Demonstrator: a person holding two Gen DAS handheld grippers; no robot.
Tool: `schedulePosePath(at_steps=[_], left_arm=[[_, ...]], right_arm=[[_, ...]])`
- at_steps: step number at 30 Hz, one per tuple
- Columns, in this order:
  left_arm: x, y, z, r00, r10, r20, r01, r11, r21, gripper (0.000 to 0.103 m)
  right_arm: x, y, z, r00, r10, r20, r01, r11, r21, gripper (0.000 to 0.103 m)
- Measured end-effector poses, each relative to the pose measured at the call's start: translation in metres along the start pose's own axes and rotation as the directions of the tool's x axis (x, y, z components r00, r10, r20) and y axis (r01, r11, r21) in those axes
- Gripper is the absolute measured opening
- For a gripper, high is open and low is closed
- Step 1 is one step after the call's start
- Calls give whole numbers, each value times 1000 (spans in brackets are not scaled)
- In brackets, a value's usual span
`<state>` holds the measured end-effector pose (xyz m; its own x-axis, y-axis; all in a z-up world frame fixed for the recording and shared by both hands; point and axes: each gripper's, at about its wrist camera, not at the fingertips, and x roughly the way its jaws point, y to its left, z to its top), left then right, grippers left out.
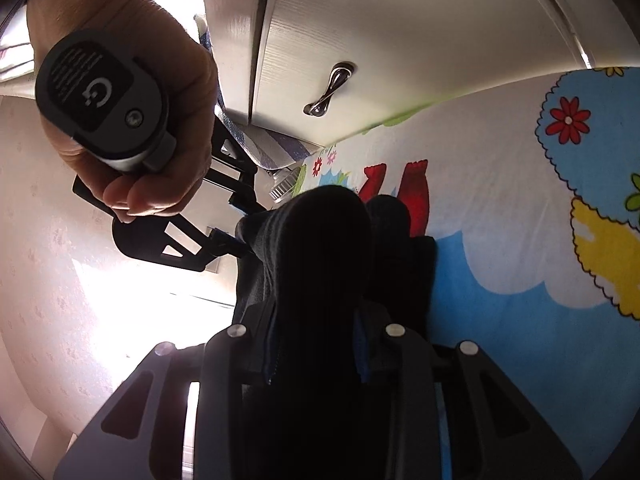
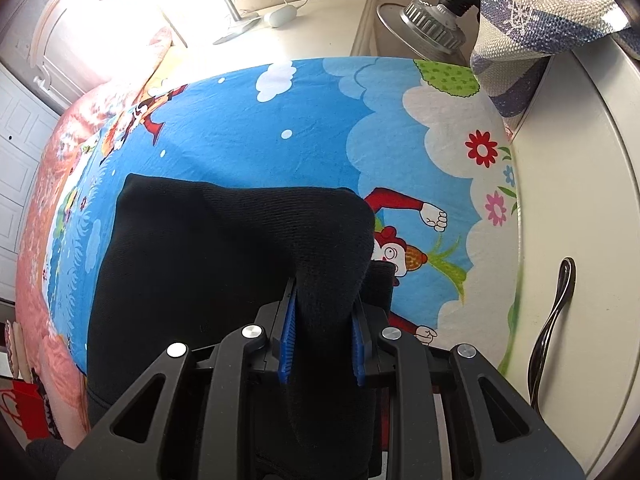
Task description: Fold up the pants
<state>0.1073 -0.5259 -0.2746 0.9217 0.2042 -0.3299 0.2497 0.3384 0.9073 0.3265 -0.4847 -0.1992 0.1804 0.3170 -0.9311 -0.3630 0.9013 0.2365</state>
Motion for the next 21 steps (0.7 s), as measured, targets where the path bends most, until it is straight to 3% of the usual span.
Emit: schedulePosePath(at_steps=[3, 5, 9, 10, 12, 21], left_arm=[[-5, 2, -4, 1000, 10, 7, -10, 1000, -2, 33], [-11, 5, -7, 1000, 14, 14, -13, 1000, -11, 45], [-17, 15, -9, 999, -37, 29, 39, 997, -64, 50], [-18, 17, -9, 998, -45, 34, 47, 996, -72, 48], [-17, 18, -10, 997, -71, 26, 73, 994, -78, 32], [-13, 17, -9, 998, -54, 35, 57, 995, -79, 27]], right_arm=[[0, -2, -1, 1000, 14, 1, -14, 1000, 21, 27], [2, -6, -1, 1000, 17, -6, -17, 999, 42, 29], [3, -8, -1, 1000, 18, -10, -17, 999, 48, 31], [3, -7, -2, 1000, 12, -9, -12, 999, 42, 31], [4, -5, -2, 1000, 3, -9, -2, 999, 33, 31], [3, 3, -1, 1000, -6, 29, 7, 1000, -22, 32]])
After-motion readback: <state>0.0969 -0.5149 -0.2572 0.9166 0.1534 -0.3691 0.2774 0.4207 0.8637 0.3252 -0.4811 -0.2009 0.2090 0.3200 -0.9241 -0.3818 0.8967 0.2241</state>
